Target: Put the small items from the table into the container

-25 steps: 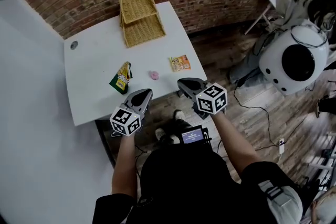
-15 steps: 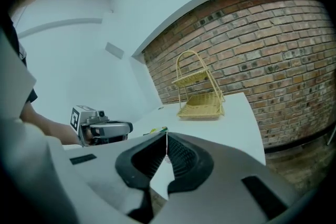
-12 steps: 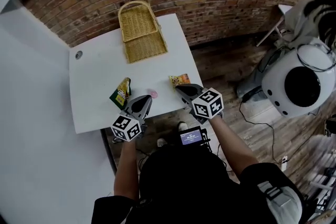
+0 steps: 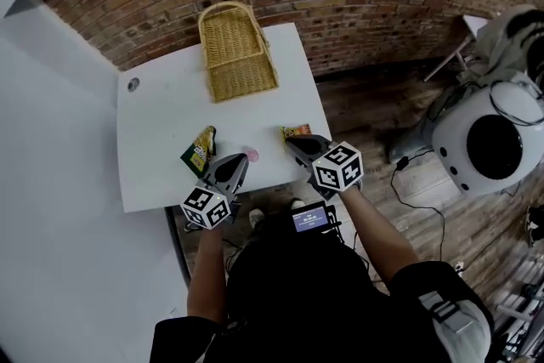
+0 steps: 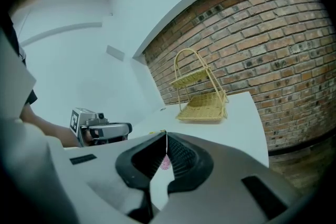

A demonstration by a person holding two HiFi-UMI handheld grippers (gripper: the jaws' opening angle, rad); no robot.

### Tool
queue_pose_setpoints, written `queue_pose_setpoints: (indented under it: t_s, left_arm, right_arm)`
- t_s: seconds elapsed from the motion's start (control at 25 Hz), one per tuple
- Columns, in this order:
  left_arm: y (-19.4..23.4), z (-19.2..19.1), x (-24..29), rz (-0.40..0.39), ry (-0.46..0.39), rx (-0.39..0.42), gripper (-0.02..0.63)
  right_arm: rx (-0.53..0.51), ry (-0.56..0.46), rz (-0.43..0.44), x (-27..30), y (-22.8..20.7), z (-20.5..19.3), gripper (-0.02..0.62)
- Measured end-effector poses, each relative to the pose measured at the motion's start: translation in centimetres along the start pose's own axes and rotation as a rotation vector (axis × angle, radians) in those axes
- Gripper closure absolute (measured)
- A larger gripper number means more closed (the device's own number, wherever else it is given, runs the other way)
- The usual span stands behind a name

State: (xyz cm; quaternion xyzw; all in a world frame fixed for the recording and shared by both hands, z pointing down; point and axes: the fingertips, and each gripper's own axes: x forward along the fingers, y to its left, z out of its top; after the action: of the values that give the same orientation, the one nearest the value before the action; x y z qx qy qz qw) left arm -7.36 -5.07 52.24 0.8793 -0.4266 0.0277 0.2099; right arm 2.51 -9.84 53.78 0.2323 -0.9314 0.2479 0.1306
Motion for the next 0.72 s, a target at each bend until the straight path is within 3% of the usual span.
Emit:
queue_pose_setpoints:
  t_s: [0.72]
  left_arm:
    - [1.1, 0.7, -0.7, -0.082, -0.023, 0.001, 0.597]
  right_arm:
    - [-0.005, 0.017, -0.011, 1.3, 1.2, 0.0, 0.583]
